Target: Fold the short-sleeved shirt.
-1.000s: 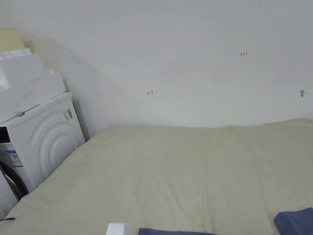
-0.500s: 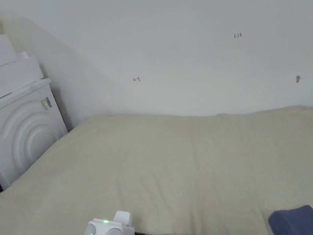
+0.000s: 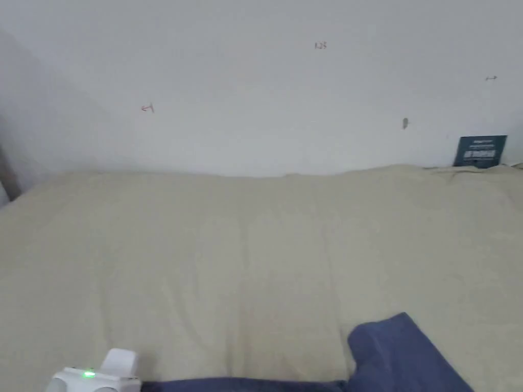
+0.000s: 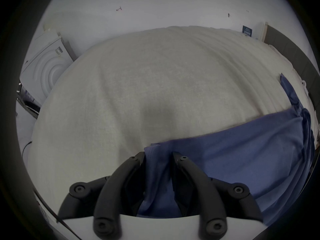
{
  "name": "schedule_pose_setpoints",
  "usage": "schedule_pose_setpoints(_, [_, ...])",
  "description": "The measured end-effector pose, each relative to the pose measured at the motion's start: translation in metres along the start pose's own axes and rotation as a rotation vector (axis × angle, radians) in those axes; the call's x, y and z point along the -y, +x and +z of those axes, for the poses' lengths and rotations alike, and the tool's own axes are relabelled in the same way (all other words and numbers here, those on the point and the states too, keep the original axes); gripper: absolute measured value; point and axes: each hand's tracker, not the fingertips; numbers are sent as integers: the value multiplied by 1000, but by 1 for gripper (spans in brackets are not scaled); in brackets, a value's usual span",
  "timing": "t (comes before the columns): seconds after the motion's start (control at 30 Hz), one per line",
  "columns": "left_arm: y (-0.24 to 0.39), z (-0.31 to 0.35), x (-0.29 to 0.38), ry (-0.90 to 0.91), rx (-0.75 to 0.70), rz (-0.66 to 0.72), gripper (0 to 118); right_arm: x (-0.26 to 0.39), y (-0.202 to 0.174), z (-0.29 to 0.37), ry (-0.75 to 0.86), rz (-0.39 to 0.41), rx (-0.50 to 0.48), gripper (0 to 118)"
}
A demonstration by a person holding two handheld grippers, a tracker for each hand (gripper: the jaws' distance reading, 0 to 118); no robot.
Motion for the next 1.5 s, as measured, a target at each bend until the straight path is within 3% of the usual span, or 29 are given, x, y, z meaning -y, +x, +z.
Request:
schedule_pose_setpoints(0.1, [-4,-3,-3,-18,7,19,27,-53,20,-52,-67,41,4,75])
schedule_pose_setpoints(0.23, [-9,-4,-8,-37,10,19,27,-101,47,-147,-250,82,96,75])
schedule_pose_setpoints(0.43, [-12,-10,-19,-100,28,49,27,-92,58,-244,-463,198,242,71])
schedule_pose_setpoints(0.5, [-11,-11,-21,-112,27,46,27,-83,48,-237,-373,211,253,68])
schedule_pose_setpoints(0.53, [-9,-12,-20,-143,69,66,27,-80,41,-231,-333,246,225,59])
schedule_pose_setpoints(0.6, [-8,-14,-20,-141,57,63,28,-73,32,-222,-341,262,157,13])
schedule_pose_setpoints(0.63, [-6,-13,-19,-137,51,58,28,-70,28,-223,-346,266,171,3])
schedule_pose_setpoints(0.7, [-4,-9,-13,-109,38,59,28,-68,25,-224,-332,297,196,3])
schedule_pose_setpoints(0.8, [-11,4,-10,-58,40,45,25,-76,33,-211,-318,200,138,2])
schedule_pose_setpoints(0.83, [-18,16,-10,-14,79,76,21,-79,34,-200,-287,170,86,2])
schedule_pose_setpoints(0.87, [-25,31,-5,30,123,113,9,-82,35,-189,-265,150,62,2])
schedule_pose_setpoints(0.9, [-33,47,2,71,189,136,8,-85,36,-171,-225,164,53,2])
schedule_pose_setpoints(1.07, [-67,139,67,235,355,248,7,-70,34,-69,-119,72,-35,2])
schedule_pose_setpoints(1.13, [-75,161,99,226,369,258,7,-51,39,-34,-89,6,-30,2])
schedule_pose_setpoints(1.27, [-73,183,168,211,407,278,6,-2,46,14,-101,19,-18,2])
schedule_pose_setpoints(1.5, [-58,158,214,77,393,245,5,59,60,21,-207,-54,26,2])
